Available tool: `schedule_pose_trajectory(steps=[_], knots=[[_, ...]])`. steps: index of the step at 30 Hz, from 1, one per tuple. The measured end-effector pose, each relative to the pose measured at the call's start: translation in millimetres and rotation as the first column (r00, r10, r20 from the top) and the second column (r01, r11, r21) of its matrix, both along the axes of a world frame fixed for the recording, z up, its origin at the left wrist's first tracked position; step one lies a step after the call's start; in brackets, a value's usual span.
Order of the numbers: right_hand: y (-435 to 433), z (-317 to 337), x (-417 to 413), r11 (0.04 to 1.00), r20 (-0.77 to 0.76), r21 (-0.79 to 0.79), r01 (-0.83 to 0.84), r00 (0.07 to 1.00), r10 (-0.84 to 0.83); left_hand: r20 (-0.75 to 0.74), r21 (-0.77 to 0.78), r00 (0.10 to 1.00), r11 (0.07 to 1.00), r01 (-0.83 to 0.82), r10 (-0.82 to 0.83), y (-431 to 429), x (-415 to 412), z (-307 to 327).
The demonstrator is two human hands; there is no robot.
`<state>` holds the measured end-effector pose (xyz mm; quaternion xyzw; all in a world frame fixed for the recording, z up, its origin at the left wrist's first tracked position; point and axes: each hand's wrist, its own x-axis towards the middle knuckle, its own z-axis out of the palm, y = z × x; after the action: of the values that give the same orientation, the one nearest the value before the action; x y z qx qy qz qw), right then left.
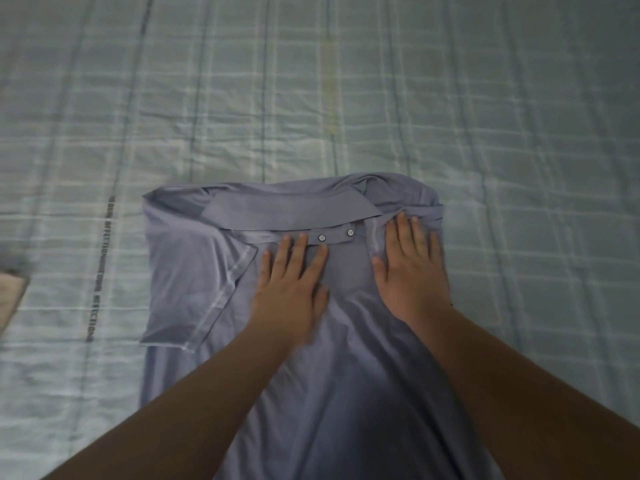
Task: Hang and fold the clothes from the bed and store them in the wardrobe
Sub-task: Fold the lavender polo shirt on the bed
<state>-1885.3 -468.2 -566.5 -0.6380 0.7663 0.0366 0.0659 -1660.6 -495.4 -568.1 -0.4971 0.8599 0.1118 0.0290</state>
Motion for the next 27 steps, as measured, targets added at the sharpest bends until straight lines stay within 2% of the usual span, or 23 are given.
schedule_pose_trajectory(steps=[4, 9, 12, 16, 20, 23, 25, 27], knots=[[1.3, -4.2, -0.4, 1.0, -0.004, -0.001, 0.008, 1.0, -0.008, 0.058, 0.007, 0.998, 1.0, -0.005, 0.005, 4.8, -1.4, -5.9], [28.0, 19.5, 8.7, 0.998, 0.064, -0.056, -0.014, 0.998, 0.017, -0.01, 0.018, 0.996, 0.996, -0.089, 0.089, 25.9, 0.1, 14.9], [86.7, 33.8, 31.2, 0.993, 0.099, -0.082, -0.084, 0.991, 0.092, -0.023, 0.059, 0.994, 0.993, -0.103, 0.105, 59.2, 14.2, 29.0], [192.9, 39.5, 61.2, 0.996, 0.121, -0.068, -0.054, 0.991, 0.062, -0.068, 0.1, 0.987, 0.985, -0.14, 0.147, 125.6, 55.2, 37.2], [297.3, 36.5, 82.4, 0.997, 0.078, -0.018, 0.076, 0.994, -0.075, -0.1, 0.103, 0.986, 0.987, -0.126, 0.136, 216.2, 114.9, 36.4], [356.6, 39.0, 91.0, 0.984, 0.152, -0.015, 0.178, 0.973, -0.174, -0.127, 0.091, 0.974, 0.98, -0.177, 0.187, 281.0, 169.1, 40.7], [381.9, 46.7, 92.9, 0.942, 0.257, -0.041, 0.332, 0.915, -0.311, -0.157, 0.098, 0.958, 0.969, -0.228, 0.241, 318.5, 204.1, 47.9], [396.5, 56.5, 91.7, 0.838, 0.389, -0.021, 0.546, 0.776, -0.496, -0.158, 0.11, 0.93, 0.941, -0.318, 0.333, 348.7, 232.2, 56.2]])
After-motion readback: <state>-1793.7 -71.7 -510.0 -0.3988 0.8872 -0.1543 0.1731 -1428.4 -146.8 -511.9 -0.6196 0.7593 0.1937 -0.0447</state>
